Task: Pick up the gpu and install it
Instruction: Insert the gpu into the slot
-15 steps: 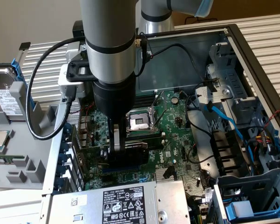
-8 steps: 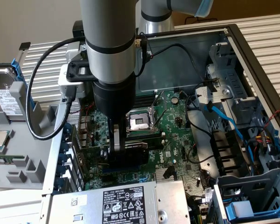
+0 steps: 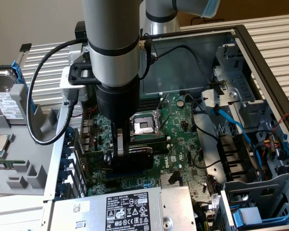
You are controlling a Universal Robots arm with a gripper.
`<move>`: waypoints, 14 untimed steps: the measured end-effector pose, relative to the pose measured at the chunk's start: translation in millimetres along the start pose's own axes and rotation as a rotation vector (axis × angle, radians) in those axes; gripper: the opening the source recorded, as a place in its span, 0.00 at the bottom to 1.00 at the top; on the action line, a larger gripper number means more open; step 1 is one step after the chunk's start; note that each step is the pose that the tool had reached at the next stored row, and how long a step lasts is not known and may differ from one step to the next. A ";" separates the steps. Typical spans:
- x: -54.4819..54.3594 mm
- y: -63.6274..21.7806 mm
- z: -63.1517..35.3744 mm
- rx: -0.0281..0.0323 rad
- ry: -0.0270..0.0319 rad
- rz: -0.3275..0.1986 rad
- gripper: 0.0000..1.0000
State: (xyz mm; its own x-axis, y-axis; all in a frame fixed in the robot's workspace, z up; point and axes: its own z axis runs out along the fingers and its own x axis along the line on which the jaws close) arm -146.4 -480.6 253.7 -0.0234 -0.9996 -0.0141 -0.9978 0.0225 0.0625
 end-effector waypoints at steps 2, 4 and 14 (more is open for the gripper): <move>0.0 0.0 0.0 0.0000 0.0000 0.000 0.27; 0.0 0.1 0.0 0.0000 0.0001 0.000 0.27; 0.0 0.1 0.6 -0.0001 0.0001 0.000 0.27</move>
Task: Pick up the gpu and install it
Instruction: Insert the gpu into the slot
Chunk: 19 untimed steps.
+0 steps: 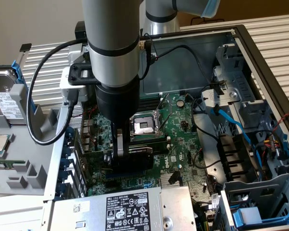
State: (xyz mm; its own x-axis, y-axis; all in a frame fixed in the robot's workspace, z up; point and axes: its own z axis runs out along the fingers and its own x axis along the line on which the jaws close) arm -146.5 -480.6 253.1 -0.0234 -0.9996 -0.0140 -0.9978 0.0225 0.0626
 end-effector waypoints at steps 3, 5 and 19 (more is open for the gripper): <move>0.0 0.0 0.1 0.0000 0.0001 0.000 0.27; 0.0 0.0 0.1 0.0001 -0.0001 0.000 0.27; 0.1 1.4 1.0 -0.0001 0.0001 0.000 0.27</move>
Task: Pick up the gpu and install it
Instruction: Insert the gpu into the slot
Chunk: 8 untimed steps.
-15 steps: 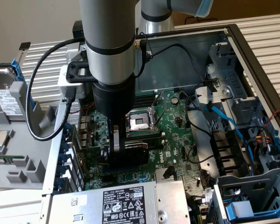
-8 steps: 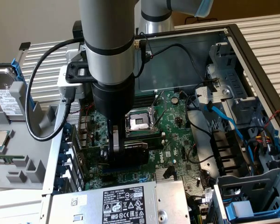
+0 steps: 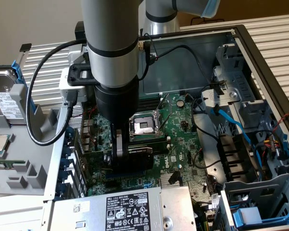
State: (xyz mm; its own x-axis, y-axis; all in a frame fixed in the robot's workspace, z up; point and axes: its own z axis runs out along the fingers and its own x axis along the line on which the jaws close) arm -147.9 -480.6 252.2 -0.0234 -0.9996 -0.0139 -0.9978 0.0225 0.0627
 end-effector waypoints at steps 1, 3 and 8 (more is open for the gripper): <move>0.0 0.0 0.0 0.0000 0.0000 0.000 0.27; -0.1 0.0 0.1 0.0001 -0.0001 0.000 0.27; 0.0 0.0 0.6 0.0002 -0.0001 0.000 0.27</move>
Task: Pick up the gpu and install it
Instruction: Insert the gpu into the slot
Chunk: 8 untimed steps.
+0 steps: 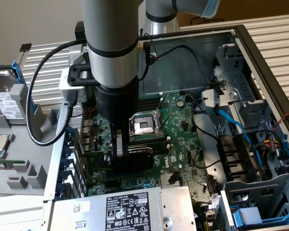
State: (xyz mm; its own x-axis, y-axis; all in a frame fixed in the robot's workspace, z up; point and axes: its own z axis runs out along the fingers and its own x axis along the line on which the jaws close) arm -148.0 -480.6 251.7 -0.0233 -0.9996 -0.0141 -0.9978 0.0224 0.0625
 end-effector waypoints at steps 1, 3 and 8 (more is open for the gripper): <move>0.0 0.0 0.0 0.0000 0.0001 0.000 0.27; 0.0 0.1 0.0 0.0000 0.0000 0.000 0.27; 0.0 0.1 0.6 -0.0001 0.0001 0.000 0.27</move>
State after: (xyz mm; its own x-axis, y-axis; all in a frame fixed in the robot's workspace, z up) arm -148.1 -480.6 251.0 -0.0234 -0.9996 -0.0140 -0.9978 0.0225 0.0626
